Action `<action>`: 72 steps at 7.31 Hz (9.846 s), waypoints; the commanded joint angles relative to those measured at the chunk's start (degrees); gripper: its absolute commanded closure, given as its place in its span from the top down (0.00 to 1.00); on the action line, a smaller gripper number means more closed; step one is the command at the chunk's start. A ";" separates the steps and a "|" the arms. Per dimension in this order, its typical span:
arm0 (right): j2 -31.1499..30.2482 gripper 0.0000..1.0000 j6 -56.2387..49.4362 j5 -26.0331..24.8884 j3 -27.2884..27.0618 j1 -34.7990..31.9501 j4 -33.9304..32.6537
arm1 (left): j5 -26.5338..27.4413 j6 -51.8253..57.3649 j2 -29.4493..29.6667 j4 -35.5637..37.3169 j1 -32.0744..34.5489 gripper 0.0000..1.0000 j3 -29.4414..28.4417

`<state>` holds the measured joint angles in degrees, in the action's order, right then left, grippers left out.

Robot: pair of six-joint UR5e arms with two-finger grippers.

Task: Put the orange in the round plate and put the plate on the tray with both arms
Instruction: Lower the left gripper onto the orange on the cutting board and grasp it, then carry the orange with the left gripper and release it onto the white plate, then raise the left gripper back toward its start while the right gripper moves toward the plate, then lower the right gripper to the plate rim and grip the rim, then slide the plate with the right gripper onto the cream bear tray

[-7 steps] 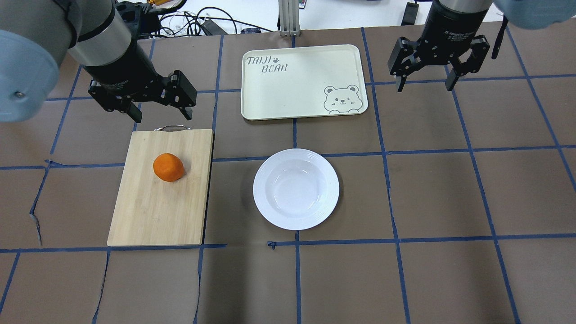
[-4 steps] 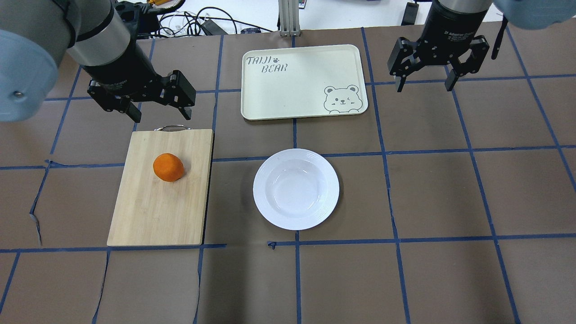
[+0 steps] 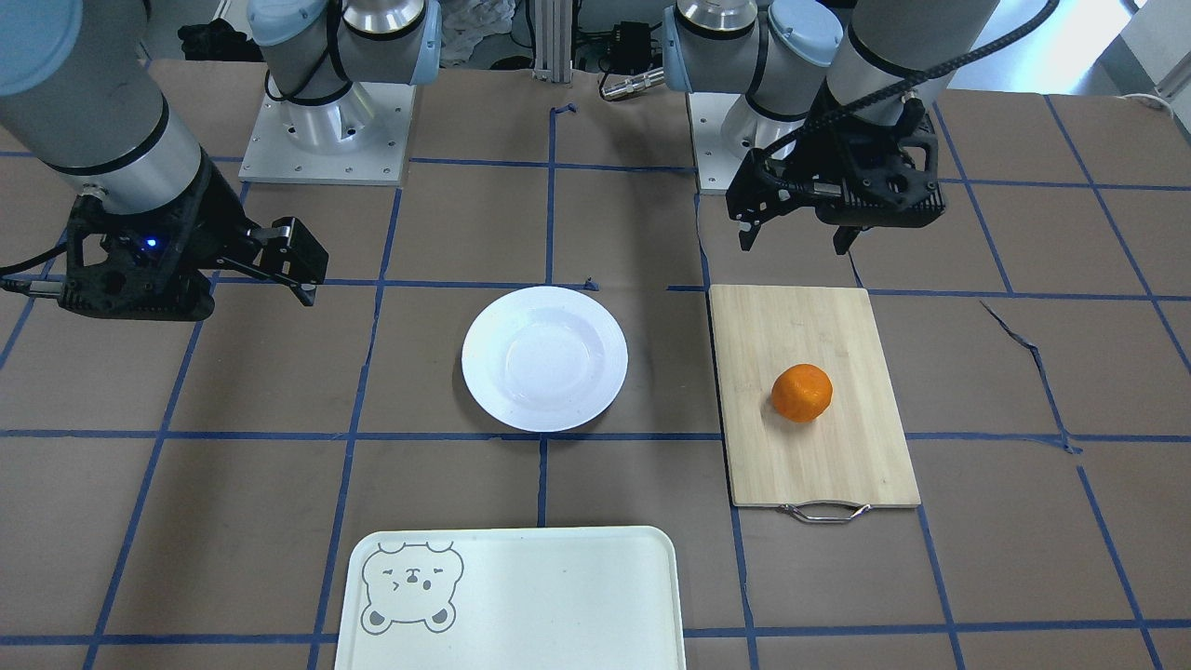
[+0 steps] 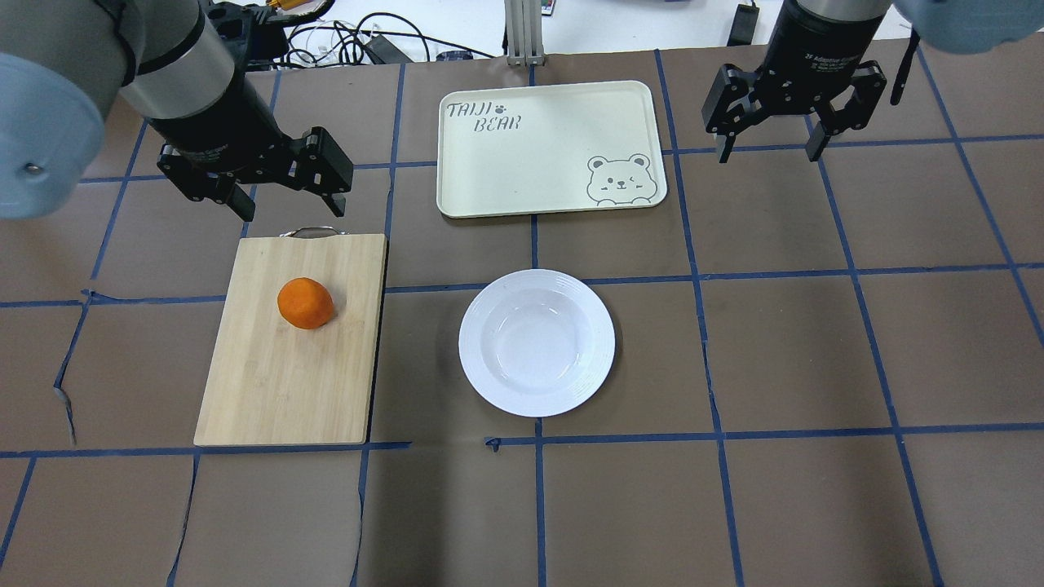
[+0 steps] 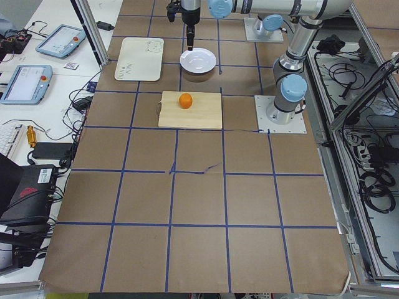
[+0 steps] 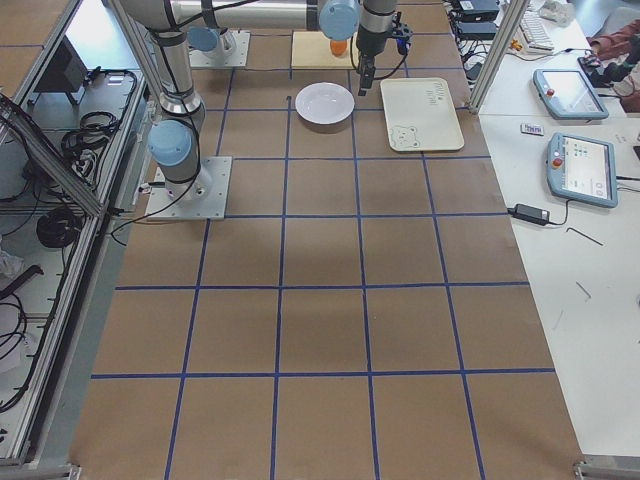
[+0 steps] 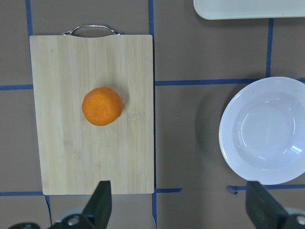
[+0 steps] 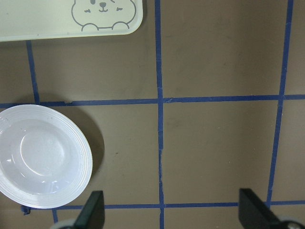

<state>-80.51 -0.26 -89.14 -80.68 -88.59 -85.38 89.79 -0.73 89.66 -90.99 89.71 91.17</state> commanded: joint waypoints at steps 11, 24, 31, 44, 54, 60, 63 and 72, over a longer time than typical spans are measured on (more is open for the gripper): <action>0.09 1.00 -0.35 -0.07 -0.18 0.00 -0.14 | 12.60 6.79 21.43 27.53 -3.31 0.79 15.79; 0.26 1.00 -0.52 -0.16 -0.18 0.18 -0.05 | -6.20 -34.06 24.85 24.53 23.84 0.10 8.41; 1.92 1.00 -0.35 -0.16 -0.36 0.26 -0.23 | -6.11 -19.37 16.45 14.07 15.45 1.00 5.60; 9.40 0.98 -5.61 26.52 -33.13 1.32 -47.34 | 1.00 -9.81 -1.59 -3.14 4.60 1.00 -3.02; 12.39 0.75 -7.12 30.07 -39.65 -5.45 -59.20 | 1.00 -9.64 -1.59 -2.88 3.89 1.00 -2.58; 13.01 0.00 -7.21 32.01 -39.56 -5.45 -59.29 | 1.00 -9.64 -1.59 -2.88 3.81 1.00 -2.58; 12.83 0.00 -7.73 32.27 -38.69 -5.01 -59.11 | 0.92 -9.64 -1.59 -2.88 3.81 1.00 -2.58; 22.63 0.00 4.73 43.35 -12.38 1.06 -56.67 | 1.00 -9.73 -1.59 -2.88 3.81 1.00 -2.58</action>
<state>-62.92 1.99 -45.61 -99.67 -87.78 -143.38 90.79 -10.43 88.07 -93.87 93.52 88.59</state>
